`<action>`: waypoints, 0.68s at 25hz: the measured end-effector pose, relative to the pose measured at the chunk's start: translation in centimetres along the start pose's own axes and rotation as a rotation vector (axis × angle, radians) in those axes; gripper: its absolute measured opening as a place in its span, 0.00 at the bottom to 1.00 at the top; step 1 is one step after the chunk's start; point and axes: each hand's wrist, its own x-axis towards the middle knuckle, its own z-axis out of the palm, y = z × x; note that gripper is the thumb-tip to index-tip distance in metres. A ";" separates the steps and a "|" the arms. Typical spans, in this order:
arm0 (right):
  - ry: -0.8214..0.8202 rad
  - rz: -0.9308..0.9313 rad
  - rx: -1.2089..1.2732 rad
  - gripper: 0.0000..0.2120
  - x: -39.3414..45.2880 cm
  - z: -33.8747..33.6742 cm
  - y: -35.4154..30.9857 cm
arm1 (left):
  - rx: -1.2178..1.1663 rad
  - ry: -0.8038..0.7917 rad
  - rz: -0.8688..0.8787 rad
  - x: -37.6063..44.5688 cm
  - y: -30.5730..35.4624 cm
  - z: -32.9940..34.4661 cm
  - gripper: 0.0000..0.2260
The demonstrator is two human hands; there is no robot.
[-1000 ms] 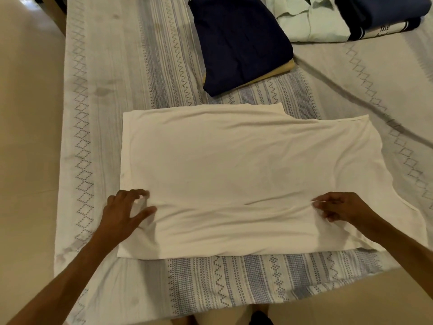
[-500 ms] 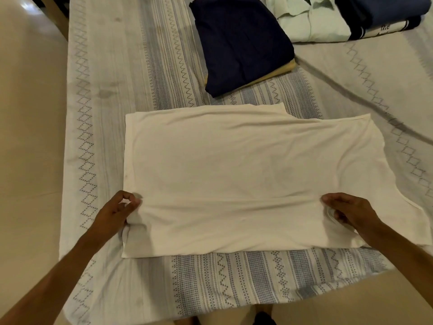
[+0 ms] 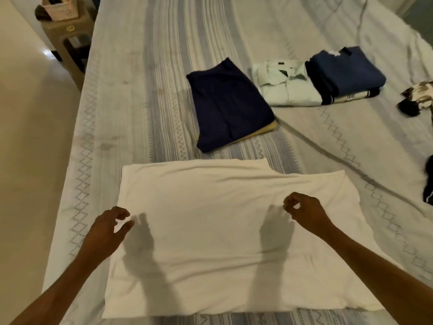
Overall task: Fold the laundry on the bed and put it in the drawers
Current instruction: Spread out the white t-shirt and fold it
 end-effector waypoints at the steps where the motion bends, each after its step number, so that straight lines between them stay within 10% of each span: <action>1: -0.008 -0.038 -0.033 0.06 2.2 0.3 -1.1 | 0.020 -0.026 0.034 2.4 0.4 0.1 0.13; 6: 0.032 -0.112 -0.182 0.22 12.3 2.7 -5.8 | 0.211 -0.043 0.135 14.3 1.9 0.7 0.19; 17: 0.137 -0.036 -0.208 0.04 18.7 0.7 -7.5 | 0.411 -0.291 0.122 23.9 0.0 -2.1 0.14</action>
